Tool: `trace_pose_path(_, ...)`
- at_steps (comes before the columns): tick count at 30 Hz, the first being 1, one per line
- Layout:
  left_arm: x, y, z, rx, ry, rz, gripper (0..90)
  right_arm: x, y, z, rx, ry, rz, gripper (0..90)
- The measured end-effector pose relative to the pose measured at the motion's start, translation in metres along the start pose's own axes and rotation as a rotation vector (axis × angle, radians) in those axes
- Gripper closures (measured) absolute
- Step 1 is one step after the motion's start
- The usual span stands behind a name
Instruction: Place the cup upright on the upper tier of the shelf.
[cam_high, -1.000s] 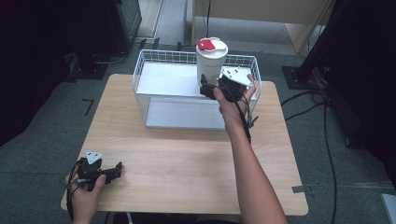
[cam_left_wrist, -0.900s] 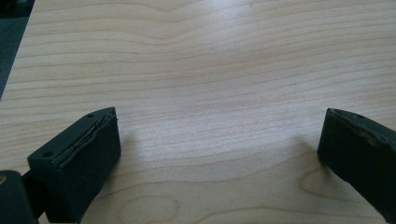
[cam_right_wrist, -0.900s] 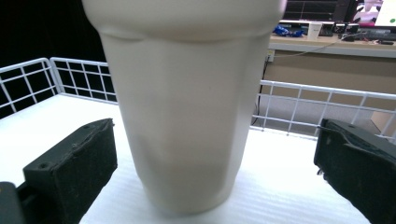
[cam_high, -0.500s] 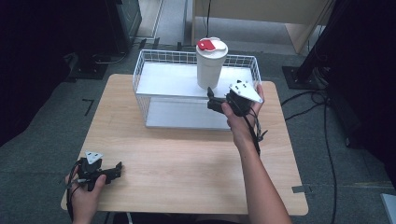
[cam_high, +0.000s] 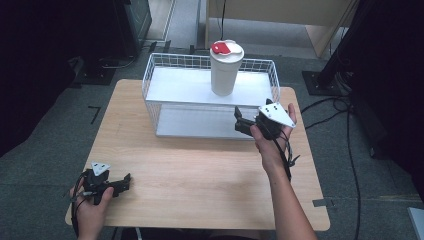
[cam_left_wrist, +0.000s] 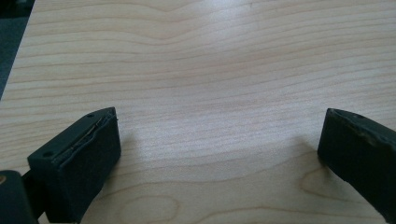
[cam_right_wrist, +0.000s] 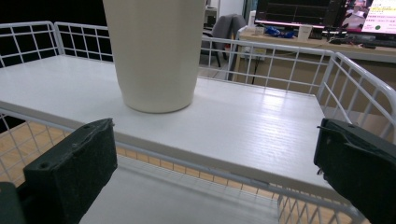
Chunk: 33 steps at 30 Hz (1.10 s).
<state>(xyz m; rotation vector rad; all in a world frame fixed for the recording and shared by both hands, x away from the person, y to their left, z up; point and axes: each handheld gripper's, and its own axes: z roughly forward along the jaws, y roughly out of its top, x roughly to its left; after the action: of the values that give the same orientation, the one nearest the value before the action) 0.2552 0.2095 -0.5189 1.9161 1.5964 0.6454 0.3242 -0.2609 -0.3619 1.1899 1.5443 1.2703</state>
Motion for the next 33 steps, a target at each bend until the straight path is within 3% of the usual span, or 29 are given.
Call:
trace_pose_path(7,0.0,0.0,0.0,0.002,-0.001,0.001,0.0,-0.008,-0.012,-0.014,0.006,-0.014,-0.016,0.0)
trace_pose_path(33,0.0,0.0,0.0,0.002,-0.001,0.0,0.0,-0.054,-0.064,-0.058,0.068,-0.09,0.018,0.0)
